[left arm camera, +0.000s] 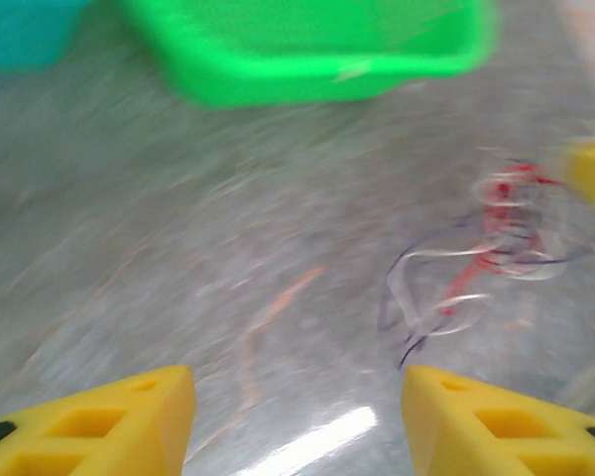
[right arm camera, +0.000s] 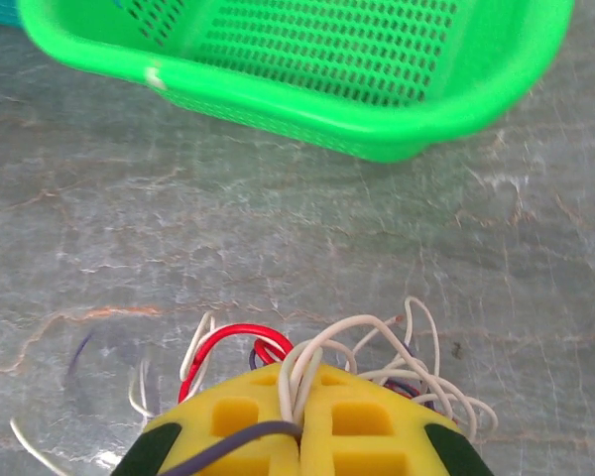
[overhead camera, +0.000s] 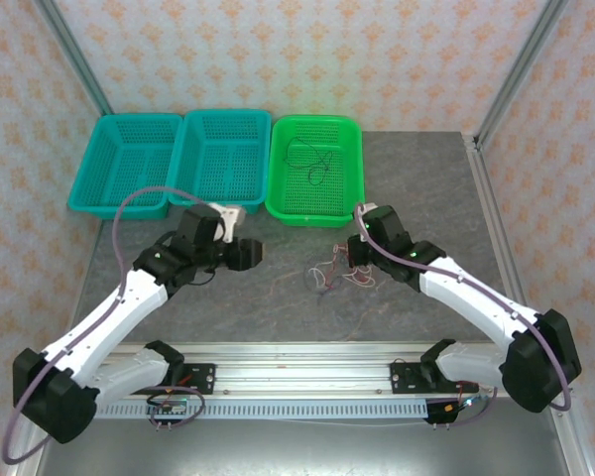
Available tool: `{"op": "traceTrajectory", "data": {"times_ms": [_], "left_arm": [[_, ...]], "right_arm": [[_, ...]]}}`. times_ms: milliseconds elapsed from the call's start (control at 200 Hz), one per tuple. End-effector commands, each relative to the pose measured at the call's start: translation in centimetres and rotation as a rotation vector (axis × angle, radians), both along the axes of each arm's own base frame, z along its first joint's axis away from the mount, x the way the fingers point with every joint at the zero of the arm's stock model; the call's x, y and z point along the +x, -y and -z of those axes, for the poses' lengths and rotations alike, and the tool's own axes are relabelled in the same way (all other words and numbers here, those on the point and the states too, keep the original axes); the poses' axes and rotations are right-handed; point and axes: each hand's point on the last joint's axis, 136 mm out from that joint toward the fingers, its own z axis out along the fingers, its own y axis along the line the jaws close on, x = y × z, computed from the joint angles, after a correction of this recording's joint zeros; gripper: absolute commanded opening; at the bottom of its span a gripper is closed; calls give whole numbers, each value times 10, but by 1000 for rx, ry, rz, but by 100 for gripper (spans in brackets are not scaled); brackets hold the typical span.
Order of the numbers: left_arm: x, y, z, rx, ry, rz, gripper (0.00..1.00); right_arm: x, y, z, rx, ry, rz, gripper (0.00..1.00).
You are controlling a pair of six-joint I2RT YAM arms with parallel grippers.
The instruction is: Untangle the cables
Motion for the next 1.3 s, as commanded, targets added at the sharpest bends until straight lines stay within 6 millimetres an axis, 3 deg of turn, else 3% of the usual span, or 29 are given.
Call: {"op": "traceTrajectory", "data": {"times_ms": [0,110,350,606,741,891,986,1026,1231,1296], "left_arm": [[-18,38,-13,78,139,242,58],[-22,73,-12,62,177,344,60],[-8,142,-18,-61,225,449,64],[8,176,9,-154,195,443,65],[16,184,22,-162,172,432,53],[24,185,21,-163,183,398,21],[28,178,21,-141,198,359,5],[29,174,20,-129,201,344,0],[25,136,3,-76,223,246,0],[23,117,-5,-46,236,194,0]], "right_arm": [[5,-14,-32,29,86,-77,0],[7,-17,-36,48,85,-72,0],[4,-25,-42,102,70,-96,0],[6,-33,-46,178,61,-75,0],[7,-33,-45,202,51,-50,0],[8,-30,-41,207,35,-13,0],[12,-17,-36,166,45,50,0],[15,-7,-33,138,53,101,0],[27,69,-6,-34,83,488,5],[25,95,9,-36,65,634,14]]}}
